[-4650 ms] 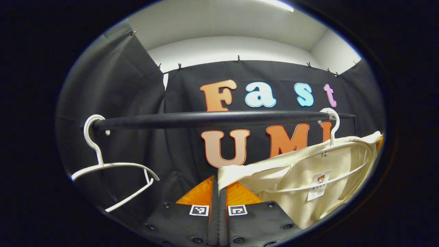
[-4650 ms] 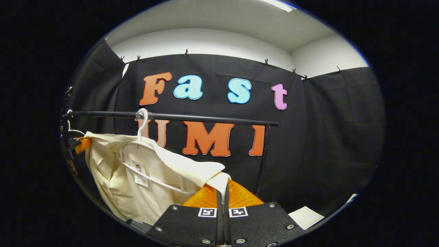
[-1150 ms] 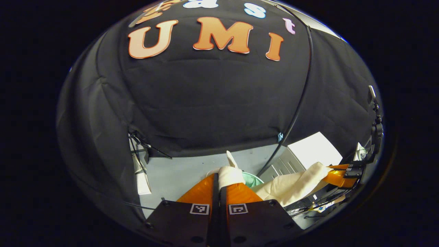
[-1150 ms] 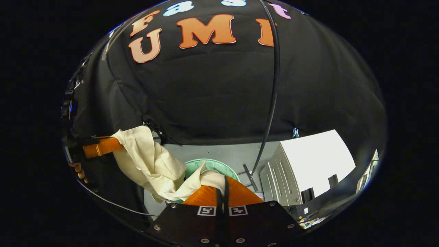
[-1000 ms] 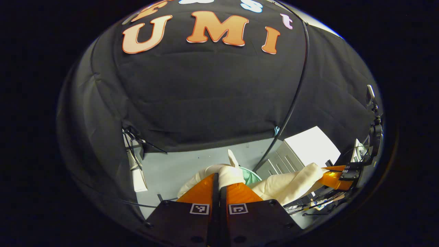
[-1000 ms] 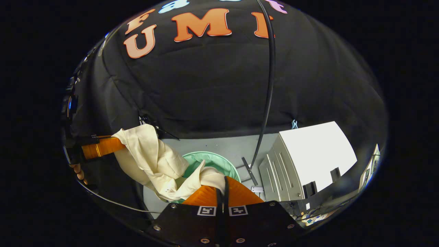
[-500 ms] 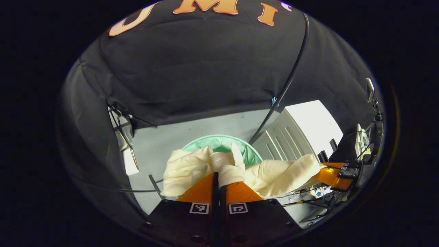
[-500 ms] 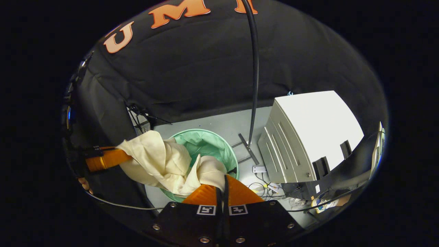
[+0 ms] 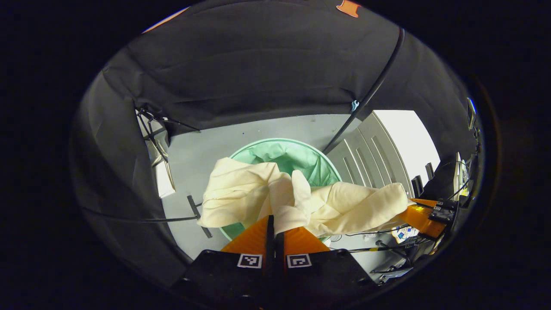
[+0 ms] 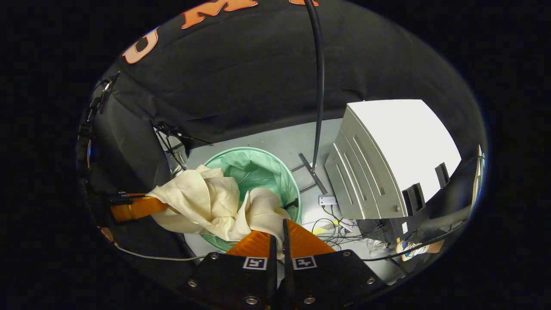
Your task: Grasp the clothes on the hanger with both hands and then place them into the laundry hamper below.
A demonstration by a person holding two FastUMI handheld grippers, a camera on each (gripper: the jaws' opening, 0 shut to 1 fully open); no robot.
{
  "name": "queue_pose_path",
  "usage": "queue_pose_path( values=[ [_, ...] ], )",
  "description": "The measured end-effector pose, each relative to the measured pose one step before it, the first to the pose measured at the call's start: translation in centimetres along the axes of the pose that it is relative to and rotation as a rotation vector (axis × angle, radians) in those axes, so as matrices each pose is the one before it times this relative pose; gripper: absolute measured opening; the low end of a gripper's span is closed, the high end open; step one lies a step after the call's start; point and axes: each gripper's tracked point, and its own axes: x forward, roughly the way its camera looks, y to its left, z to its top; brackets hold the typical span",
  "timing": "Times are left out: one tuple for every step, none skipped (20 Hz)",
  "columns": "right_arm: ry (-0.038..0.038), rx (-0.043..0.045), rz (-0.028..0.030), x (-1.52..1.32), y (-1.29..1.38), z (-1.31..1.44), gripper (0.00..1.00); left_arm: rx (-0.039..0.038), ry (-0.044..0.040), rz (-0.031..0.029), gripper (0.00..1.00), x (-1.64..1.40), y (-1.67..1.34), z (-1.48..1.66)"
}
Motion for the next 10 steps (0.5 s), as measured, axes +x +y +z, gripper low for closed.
queue_pose_path(
  values=[
    [0.00746, -0.00409, -0.00372, 0.118, 0.012, -0.209, 0.08, -0.00607, 0.00588, -0.00023, 0.07, 0.109, -0.059, -0.3],
    [0.00684, -0.00643, -0.00607, 0.21, -0.077, -0.29, 0.12, 0.00139, 0.00956, 0.00382, 0.08, 0.037, 0.162, -0.199],
    [0.01316, -0.0026, -0.00281, 0.103, 0.019, -0.431, 0.13, 0.00744, 0.00869, 0.00193, 0.11, 0.068, 0.144, -0.418],
    [0.0178, 0.00323, 0.00451, 0.18, 0.134, -0.566, 0.14, 0.01091, 0.00272, 0.00916, 0.14, -0.226, 0.177, -0.171],
    [0.00751, 0.00674, 0.00091, -0.091, 0.129, -0.238, 0.14, 0.01306, -0.0025, 0.01519, 0.12, 0.079, 0.504, -0.002],
    [-0.00593, 0.00518, 0.00387, -0.11, 0.155, 0.134, 0.18, 0.00304, -0.00452, 0.00317, 0.19, -0.172, -0.055, 0.099],
    [-0.00627, 0.0024, 0.00362, -0.125, 0.068, 0.152, 0.21, -0.0044, -0.00228, 0.00288, 0.24, -0.214, -0.25, -0.186],
    [-0.00828, -0.00014, -0.00038, -0.192, -0.181, 0.003, 0.27, -0.0083, -0.00449, -0.00298, 0.27, -0.228, 0.0, -0.009],
    [-0.00422, 0.00086, 0.00392, -0.255, 0.091, 0.155, 0.3, -0.01323, -0.00509, -0.00777, 0.34, -0.219, -0.236, 0.09],
    [-0.00463, 0.00652, 0.00751, -0.36, 0.231, 0.066, 0.34, -0.01209, -0.00174, -0.00664, 0.43, -0.297, -0.182, 0.02]
  ],
)
